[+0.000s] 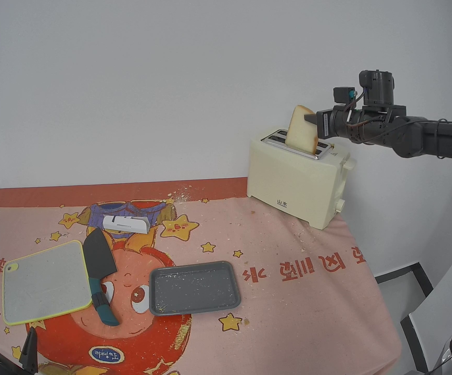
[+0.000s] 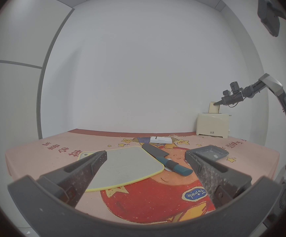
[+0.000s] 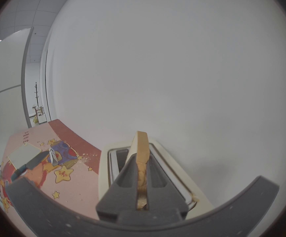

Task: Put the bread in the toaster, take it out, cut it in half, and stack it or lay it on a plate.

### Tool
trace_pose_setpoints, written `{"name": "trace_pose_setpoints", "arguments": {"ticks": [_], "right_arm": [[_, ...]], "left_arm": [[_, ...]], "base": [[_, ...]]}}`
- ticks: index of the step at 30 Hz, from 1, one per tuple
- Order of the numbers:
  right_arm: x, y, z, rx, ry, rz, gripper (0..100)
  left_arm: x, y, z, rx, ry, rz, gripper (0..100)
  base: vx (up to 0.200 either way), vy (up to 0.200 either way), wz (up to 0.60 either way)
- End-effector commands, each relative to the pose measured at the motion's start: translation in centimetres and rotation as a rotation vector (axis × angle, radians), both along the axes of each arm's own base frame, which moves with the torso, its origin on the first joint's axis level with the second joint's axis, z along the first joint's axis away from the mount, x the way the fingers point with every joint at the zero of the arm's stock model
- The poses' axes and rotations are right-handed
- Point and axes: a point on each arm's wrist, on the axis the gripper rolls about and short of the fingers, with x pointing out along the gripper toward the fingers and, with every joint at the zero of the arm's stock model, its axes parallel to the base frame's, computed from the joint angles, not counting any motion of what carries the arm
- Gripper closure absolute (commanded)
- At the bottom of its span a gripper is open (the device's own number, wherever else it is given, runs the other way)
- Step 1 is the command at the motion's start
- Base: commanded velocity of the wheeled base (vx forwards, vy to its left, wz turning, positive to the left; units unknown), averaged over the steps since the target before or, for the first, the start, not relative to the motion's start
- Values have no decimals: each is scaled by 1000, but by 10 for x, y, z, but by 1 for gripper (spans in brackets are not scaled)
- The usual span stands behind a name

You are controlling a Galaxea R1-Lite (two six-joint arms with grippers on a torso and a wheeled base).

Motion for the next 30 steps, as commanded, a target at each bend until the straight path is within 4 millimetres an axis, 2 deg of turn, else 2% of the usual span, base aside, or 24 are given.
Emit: {"name": "trace_pose_setpoints", "arguments": {"ticks": [1,5,6,7,9,12,13,17,19,20,21,22,23,24,26,27,30], "right_arm": [[-48,-3,65,43,-103,26,100],[-82,5,92,96,-108,64,100],[-82,5,92,96,-108,64,100],[-102,11,104,135,-88,83,100],[-118,14,110,155,-52,73,100],[-128,18,109,159,-10,54,100],[-137,21,100,166,45,25,100],[-149,29,74,218,180,-4,100],[-149,29,74,218,180,-4,100],[-157,37,45,273,319,-25,100],[-162,39,35,291,360,-29,100],[-163,40,33,294,365,-27,100],[-170,45,14,318,423,-28,100],[-172,47,3,328,446,-30,100],[-175,49,-16,353,459,-28,100],[-175,49,-18,355,459,-28,100],[-177,48,-45,490,385,-4,100]], "left_arm": [[1,0,-5,-1,15,0,0],[1,0,-5,-1,15,0,0],[1,0,-5,-1,15,0,0],[1,0,-5,-1,15,-1,0],[1,0,-5,-1,15,-1,0],[1,0,-5,-1,15,0,0],[1,0,-5,-1,15,-1,0],[1,0,-5,-1,15,0,0],[1,0,-5,-1,15,0,0],[1,0,-5,-1,15,-1,0],[1,0,-5,-1,15,0,0],[1,0,-5,-1,15,-1,0],[1,0,-5,-1,15,2,0],[1,0,-5,-1,15,2,0],[1,0,-5,-1,15,0,0],[1,0,-5,-1,15,-1,0],[1,0,-5,-1,15,0,0]], "base": [[0,0,0],[0,0,0],[0,0,0],[0,0,0],[0,0,0],[0,0,0],[0,0,0],[0,0,0],[0,0,0],[0,0,0],[0,0,0],[0,0,0],[0,0,0],[0,0,0],[0,0,0],[0,0,0],[0,0,0]]}}
